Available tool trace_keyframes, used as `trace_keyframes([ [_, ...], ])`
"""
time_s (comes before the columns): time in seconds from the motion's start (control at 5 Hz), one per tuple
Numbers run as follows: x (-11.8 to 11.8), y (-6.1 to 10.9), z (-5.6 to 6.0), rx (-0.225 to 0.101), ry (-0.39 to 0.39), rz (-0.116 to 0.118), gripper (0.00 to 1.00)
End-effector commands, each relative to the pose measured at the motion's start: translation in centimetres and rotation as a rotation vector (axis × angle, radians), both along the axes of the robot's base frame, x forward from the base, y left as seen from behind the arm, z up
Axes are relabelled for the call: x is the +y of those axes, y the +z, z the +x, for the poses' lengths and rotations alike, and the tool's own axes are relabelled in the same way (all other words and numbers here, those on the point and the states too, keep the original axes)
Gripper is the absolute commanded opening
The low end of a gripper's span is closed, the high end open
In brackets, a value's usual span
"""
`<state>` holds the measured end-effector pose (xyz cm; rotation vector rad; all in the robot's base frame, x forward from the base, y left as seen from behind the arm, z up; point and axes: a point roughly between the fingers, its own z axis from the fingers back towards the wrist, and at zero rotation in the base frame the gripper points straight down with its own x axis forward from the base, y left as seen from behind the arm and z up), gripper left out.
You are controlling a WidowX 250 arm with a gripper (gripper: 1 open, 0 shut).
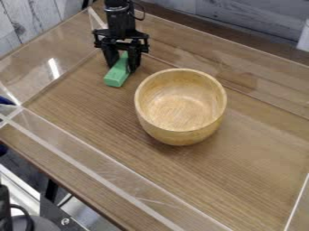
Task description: Remove the green block from inside the brown bowl and put it on the table
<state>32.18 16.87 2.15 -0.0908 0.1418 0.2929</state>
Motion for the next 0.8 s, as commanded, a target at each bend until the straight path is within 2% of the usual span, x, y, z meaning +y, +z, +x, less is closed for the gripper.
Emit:
trace_keyframes([
  [0.0, 1.15, 1.28, -0.3, -0.026, 0.029, 0.019, 0.0],
  [0.6, 1.2, 1.06, -0.46, -0.017, 0.036, 0.016, 0.0],
])
